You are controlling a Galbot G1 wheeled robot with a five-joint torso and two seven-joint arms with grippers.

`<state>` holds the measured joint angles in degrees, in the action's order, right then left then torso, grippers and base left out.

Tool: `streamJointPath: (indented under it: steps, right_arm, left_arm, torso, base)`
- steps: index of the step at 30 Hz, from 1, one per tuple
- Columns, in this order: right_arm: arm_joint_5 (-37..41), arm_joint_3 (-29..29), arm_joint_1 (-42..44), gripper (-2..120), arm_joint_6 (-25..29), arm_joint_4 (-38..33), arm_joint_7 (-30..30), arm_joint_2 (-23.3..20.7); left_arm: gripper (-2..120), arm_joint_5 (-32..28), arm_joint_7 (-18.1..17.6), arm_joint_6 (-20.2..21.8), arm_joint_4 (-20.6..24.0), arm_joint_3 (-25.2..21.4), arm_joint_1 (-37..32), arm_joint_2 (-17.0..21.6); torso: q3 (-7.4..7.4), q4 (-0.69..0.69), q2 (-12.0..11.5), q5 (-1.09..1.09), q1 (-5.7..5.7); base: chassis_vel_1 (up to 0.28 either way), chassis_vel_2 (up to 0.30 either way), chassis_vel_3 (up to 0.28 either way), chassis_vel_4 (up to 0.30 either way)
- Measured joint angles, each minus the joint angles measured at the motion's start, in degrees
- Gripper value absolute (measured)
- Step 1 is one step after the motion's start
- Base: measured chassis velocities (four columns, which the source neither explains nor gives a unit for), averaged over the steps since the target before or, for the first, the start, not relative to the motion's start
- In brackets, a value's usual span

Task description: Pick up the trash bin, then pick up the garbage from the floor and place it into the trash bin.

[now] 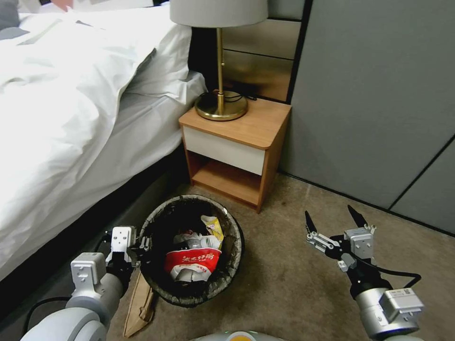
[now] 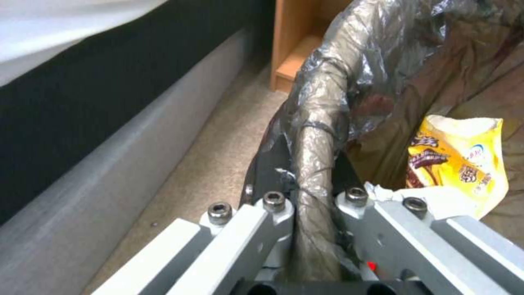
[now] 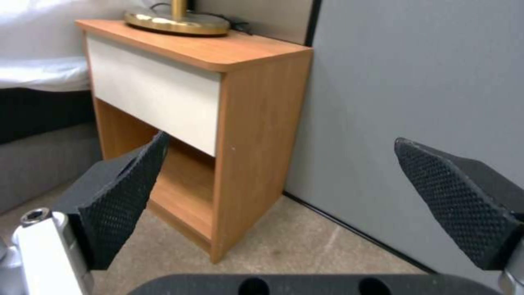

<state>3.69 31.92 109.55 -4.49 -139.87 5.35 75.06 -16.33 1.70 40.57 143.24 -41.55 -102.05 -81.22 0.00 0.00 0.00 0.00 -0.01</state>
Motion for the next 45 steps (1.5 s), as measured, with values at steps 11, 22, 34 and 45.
streamJointPath:
  steps: [11,22,34,45]
  right_arm:
    - [-0.83,-0.36,0.5,100,0.07,-0.11,0.16,0.76]
    - [-0.71,0.02,0.44,100,0.09,0.97,0.26,0.42]
    - [0.66,0.93,-0.97,100,-0.82,1.51,-0.02,-0.63]
    - [1.33,1.76,-1.55,100,-1.45,3.09,-1.23,-0.83]
  left_arm:
    - [1,-0.79,0.0,-0.1,0.0,-0.13,-0.04,0.15]
    - [1,-0.98,0.0,-0.15,0.0,-0.49,-0.23,0.18]
    - [1,-1.01,-0.02,-0.15,0.0,-0.82,-0.49,0.52]
    - [1,-0.89,-0.1,-0.15,0.0,-0.82,-0.74,0.39]
  torso:
    - [0.0,0.0,0.0,0.0,0.0]
    - [0.0,0.01,0.0,0.0,0.01]
    - [0.0,0.01,0.0,0.01,0.01]
    - [0.0,0.0,0.0,0.0,0.0]
  base:
    - [0.057,0.073,0.07,0.062]
    - [0.091,0.084,0.069,0.077]
    - [0.081,0.095,0.103,0.09]
    - [0.092,0.076,0.083,0.101]
